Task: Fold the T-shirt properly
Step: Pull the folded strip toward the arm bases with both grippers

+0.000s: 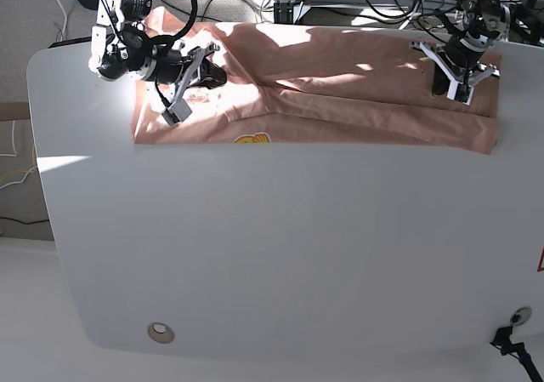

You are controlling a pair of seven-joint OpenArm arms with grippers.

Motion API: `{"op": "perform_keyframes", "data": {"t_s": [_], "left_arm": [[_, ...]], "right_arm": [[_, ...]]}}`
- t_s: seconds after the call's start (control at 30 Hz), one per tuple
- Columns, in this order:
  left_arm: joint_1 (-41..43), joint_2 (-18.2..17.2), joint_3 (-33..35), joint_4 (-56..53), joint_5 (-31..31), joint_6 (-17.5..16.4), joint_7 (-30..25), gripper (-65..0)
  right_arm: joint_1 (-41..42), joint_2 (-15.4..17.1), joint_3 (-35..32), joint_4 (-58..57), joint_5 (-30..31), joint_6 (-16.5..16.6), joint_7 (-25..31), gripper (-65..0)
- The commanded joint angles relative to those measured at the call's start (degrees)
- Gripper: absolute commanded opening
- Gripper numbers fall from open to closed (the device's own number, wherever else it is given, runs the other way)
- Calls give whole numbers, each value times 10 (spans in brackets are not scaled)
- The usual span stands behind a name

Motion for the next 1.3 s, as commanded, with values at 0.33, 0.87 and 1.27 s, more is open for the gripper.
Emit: {"op": "perform_keyframes", "data": {"t_s": [0.33,0.87,1.27], "left_arm": [[-42,-6,35,-38,0,1,-10,-650],[-144,-6,47,-51,0,2,33,-650],[-188,-5,49,-67,0,3,-28,-650]], "right_arm": [[68,69,3,-123,10,4,50,-650],[214,49,2,-230,-75,-17,65,-650],[221,-8,3,-229,-290,-21,245,-650]]}}
